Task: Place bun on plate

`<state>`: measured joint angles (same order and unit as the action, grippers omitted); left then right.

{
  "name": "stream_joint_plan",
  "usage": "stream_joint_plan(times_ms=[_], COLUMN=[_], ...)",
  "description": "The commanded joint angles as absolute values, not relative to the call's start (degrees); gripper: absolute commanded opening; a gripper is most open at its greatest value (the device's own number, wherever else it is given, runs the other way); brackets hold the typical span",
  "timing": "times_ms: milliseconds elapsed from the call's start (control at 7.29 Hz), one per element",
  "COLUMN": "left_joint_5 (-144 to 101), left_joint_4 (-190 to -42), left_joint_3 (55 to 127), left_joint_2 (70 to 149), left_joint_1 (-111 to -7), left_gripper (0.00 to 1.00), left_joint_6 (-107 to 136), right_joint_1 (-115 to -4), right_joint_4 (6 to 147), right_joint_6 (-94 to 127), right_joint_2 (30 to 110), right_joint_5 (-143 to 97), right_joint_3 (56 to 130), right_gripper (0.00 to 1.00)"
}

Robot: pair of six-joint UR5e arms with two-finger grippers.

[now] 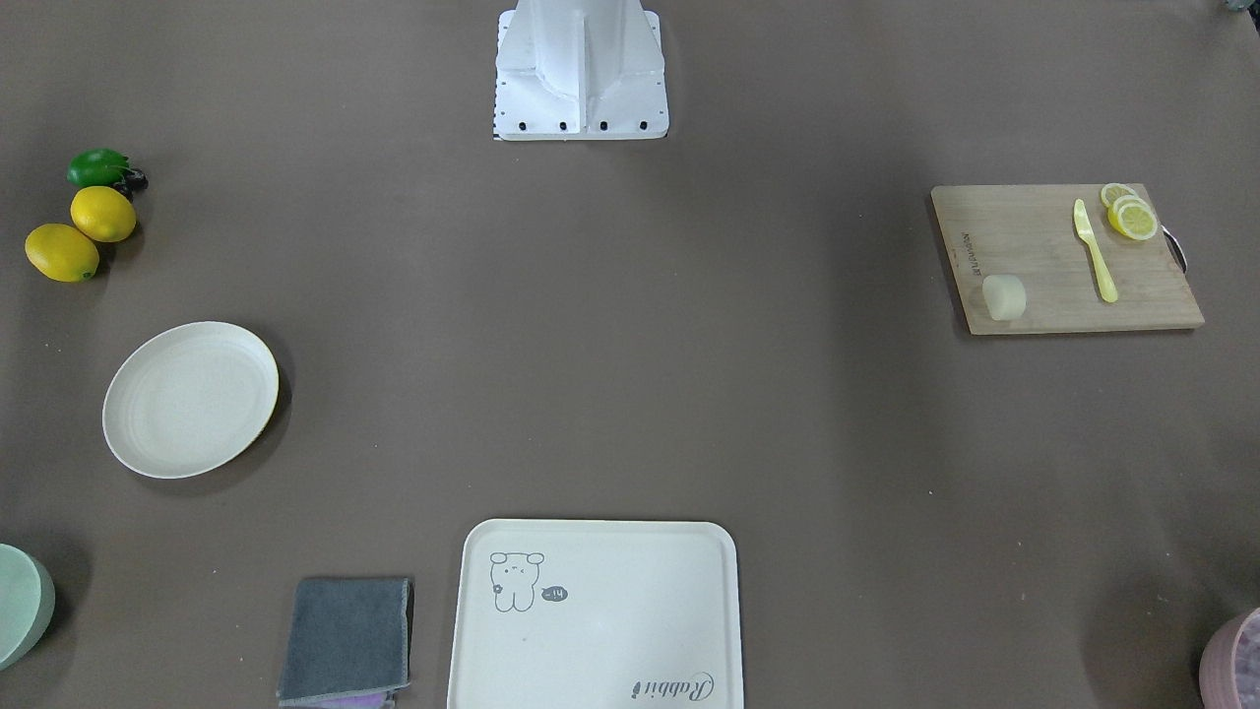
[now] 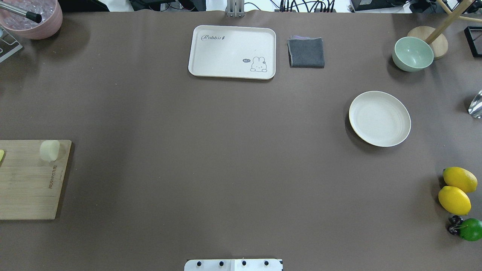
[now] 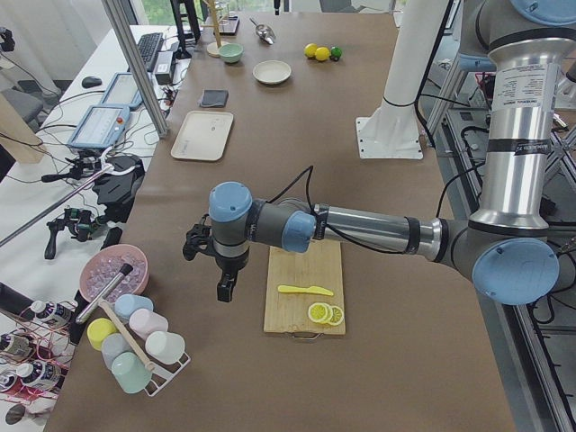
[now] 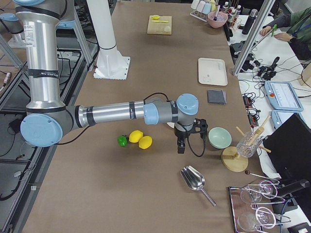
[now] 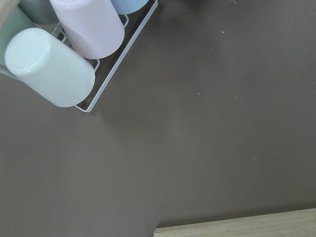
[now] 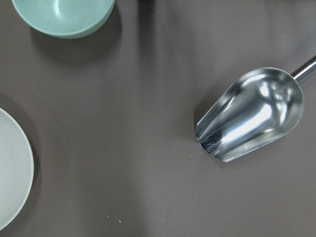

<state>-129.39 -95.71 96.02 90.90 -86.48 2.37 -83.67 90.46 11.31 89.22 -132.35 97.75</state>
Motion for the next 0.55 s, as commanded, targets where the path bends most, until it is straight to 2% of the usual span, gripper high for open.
stream_joint_plan(times_ms=[0, 412], left_joint_5=[-129.5, -129.5], left_joint_4=[-95.7, -95.6], left_joint_3=[96.2, 96.1], left_joint_2=[90.9, 90.9], left_joint_1=[-86.5, -86.5], left_gripper=[0.97, 0.97], left_joint_6=[2.5, 2.5], right_joint_1=[-83.7, -83.7], right_joint_4=[90.4, 90.4], right_joint_6=[11.4, 11.4], right_joint_2=[89.3, 89.3], right_joint_5=[-132.5, -132.7], right_joint_3=[97.8, 98.3], right_gripper=[1.00, 1.00])
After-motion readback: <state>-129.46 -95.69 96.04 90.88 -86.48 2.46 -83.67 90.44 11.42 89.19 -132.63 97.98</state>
